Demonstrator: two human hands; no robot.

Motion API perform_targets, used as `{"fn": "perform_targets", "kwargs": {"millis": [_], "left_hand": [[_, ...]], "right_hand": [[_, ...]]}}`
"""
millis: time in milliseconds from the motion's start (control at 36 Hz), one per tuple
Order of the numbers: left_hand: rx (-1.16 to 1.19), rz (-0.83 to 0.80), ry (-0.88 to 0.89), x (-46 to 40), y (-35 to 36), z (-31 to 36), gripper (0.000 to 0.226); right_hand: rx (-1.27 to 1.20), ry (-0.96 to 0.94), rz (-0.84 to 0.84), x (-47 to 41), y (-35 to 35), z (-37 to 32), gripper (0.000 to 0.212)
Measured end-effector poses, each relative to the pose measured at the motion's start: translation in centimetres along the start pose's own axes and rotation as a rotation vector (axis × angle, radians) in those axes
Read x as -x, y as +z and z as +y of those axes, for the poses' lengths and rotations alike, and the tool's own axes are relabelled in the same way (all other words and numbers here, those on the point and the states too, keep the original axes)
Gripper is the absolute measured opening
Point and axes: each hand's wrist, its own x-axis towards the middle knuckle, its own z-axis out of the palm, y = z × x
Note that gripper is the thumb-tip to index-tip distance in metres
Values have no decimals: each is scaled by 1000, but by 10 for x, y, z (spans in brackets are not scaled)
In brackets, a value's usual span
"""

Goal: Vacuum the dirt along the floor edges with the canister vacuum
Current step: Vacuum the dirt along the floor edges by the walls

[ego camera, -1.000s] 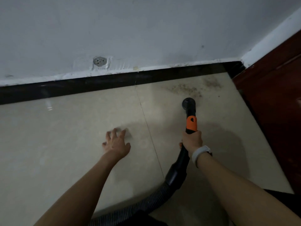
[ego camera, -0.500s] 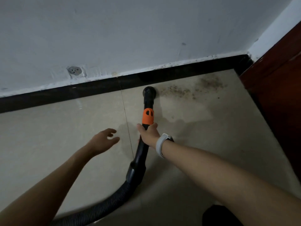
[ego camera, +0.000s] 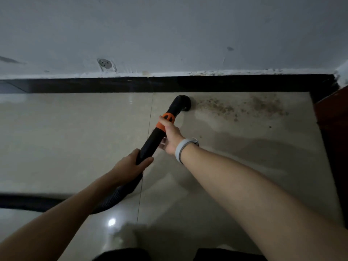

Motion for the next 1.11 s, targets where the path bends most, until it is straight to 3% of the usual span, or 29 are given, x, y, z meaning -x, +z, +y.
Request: {"fn": "perform_targets", "kwargs": {"millis": [83, 222, 361, 583, 778, 889, 1028, 1111], "left_hand": [[-25, 26, 25, 5, -1, 0, 39], [-52, -32, 83, 6, 10, -3, 29], [-328, -96, 141, -8, 9, -12, 38], [-486, -260, 381, -8, 43, 7, 35], [-628, -357, 603, -13, 56, 27, 48], [-652, -468, 741, -13, 75, 52, 77], [-687, -592, 841, 3, 107, 81, 48], [-712, -625, 869, 10, 119, 96, 47]], "right_hand": [[-96, 8, 25, 5, -1, -4, 48], [-8, -8, 127, 10, -6, 13, 26], [-30, -1, 197, 16, -22, 30, 22], [-152, -55, 391, 51, -72, 62, 21], [-408, -103, 554, 77, -97, 91, 25], [-632, -133, 697, 101, -115, 107, 29], [-826, -156, 825, 133, -144, 118, 25], [-935, -198, 892, 142, -154, 120, 27]]}}
